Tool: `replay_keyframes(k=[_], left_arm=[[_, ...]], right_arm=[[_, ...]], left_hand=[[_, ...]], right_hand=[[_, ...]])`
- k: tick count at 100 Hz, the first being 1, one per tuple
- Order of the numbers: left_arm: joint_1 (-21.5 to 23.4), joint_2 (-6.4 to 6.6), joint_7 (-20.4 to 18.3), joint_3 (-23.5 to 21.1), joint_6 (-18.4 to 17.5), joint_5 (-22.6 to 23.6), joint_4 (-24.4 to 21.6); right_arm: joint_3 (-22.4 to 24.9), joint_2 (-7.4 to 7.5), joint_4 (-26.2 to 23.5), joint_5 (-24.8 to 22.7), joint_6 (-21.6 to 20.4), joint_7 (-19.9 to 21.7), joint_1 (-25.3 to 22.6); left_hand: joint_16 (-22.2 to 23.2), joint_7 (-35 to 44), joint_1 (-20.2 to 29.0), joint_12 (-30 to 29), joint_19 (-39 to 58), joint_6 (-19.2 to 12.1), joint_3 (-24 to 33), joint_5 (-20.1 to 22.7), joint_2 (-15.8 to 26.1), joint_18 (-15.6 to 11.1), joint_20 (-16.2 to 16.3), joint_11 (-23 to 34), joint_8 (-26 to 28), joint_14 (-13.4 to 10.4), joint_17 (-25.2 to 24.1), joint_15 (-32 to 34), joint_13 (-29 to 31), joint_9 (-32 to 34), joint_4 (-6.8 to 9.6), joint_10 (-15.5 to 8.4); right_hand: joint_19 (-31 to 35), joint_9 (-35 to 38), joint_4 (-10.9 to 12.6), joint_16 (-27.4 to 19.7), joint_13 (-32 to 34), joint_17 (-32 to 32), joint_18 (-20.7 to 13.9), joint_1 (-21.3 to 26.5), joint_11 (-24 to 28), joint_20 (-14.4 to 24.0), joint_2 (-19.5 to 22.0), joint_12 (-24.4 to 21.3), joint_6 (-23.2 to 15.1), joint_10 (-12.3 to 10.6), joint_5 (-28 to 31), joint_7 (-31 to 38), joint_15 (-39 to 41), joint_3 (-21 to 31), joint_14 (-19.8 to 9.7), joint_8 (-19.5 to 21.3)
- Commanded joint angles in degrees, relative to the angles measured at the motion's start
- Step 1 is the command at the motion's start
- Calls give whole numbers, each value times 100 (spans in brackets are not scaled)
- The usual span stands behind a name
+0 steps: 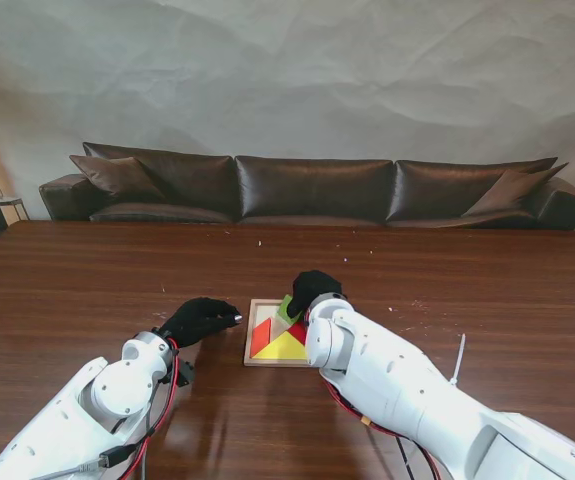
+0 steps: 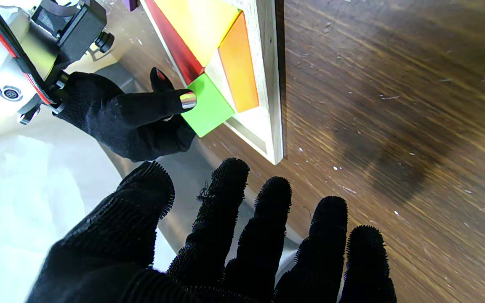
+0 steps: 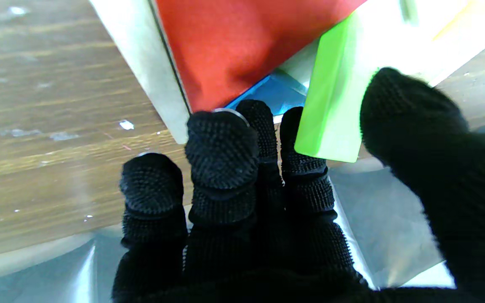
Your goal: Assemble the tangram pieces into a square
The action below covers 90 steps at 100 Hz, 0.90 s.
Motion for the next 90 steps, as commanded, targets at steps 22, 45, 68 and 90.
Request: replay_keyframes(k=[22, 45, 68, 90], left_arm=[[8, -10, -122, -5, 8, -18, -14], [11, -8, -117, -11, -5, -6, -11], [7, -7, -118, -7, -14, -1, -5], [0, -4, -136, -2, -14, -3, -2]], right_arm=[[-109, 162, -245, -225, -17, 306, -17], [-217, 267, -398, -501, 73, 385, -3], [-217, 319, -468, -588, 105, 397, -21], [-269, 424, -590, -714, 84, 555, -12]], left_hand=[[70, -10, 143, -32, 7, 27, -100, 140, 218, -5, 172, -46, -24, 50, 43, 87, -91, 55, 163, 65], [72, -7, 139, -31, 7, 31, -101, 147, 223, 3, 201, -46, -22, 55, 43, 88, -92, 58, 163, 48], [74, -6, 135, -31, 4, 27, -102, 150, 222, 2, 218, -47, -22, 62, 52, 90, -90, 56, 162, 47], [75, -8, 142, -30, 0, 39, -102, 149, 226, 0, 229, -47, -22, 67, 51, 91, -92, 63, 162, 74]], right_hand=[[224, -450, 856, -67, -59, 844, -106, -531, -133, 124, 383, -227, 168, 258, -193, -804, -259, -273, 52, 727], [252, -512, 968, -50, -66, 770, -121, -805, -138, 126, 1369, -248, 102, 248, -242, -969, -361, -579, 88, 711], [319, -536, 1109, -28, -71, 673, -166, -1176, -166, 146, 2642, -261, 0, 244, -301, -1143, -415, -1024, 153, 615], [326, -554, 1152, -31, -80, 623, -186, -1331, -182, 146, 3046, -260, -236, 238, -97, -1135, -477, -1222, 147, 574]])
